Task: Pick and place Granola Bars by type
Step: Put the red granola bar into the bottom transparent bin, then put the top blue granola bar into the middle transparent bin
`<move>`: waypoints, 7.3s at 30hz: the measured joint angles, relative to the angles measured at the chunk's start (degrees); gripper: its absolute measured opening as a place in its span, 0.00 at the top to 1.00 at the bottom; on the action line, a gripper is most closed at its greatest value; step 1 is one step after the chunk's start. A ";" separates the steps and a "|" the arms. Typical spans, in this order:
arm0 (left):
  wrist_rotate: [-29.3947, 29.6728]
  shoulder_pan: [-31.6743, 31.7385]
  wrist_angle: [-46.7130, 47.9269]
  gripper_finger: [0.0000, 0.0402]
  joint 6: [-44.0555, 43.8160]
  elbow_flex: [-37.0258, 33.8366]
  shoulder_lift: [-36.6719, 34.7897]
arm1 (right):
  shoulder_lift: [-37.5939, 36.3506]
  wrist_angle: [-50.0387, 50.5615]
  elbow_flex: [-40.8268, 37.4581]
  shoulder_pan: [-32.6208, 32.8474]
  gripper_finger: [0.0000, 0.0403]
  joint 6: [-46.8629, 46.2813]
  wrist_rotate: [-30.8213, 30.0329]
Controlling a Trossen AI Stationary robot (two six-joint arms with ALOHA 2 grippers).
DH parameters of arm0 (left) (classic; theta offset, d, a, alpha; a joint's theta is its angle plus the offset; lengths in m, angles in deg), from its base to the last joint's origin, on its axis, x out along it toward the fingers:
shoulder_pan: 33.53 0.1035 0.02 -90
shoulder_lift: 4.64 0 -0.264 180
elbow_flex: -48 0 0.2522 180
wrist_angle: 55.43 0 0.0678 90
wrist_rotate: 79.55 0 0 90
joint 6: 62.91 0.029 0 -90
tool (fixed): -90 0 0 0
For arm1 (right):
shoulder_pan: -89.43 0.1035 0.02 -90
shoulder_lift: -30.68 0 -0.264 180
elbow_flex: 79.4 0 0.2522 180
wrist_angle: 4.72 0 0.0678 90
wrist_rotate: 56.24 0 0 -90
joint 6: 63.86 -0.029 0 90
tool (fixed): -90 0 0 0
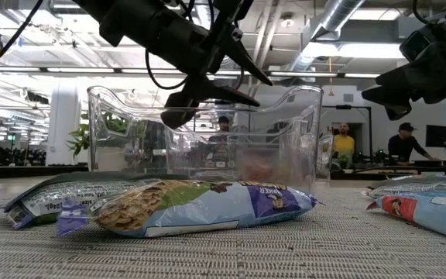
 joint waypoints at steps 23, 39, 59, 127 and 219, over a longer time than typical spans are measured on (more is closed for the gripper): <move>-22.97 -1.90 -27.39 0.67 -9.17 0.00 0.00 | 0.00 0.01 0.00 0.00 0.54 0.00 0.00; -24.36 -14.40 -27.27 0.67 -9.54 0.31 -2.26 | 0.01 0.00 0.00 0.02 0.54 0.00 0.00; 10.51 -25.03 62.14 0.67 7.60 26.28 -9.13 | 0.00 0.00 0.00 0.02 0.54 0.00 0.00; 4.22 -21.51 58.64 0.46 -3.41 25.57 14.51 | 0.01 0.00 0.00 0.01 0.54 0.00 0.00; -10.53 9.38 22.50 0.86 25.75 25.59 -4.94 | 0.02 -0.01 0.00 0.01 0.54 0.00 -0.02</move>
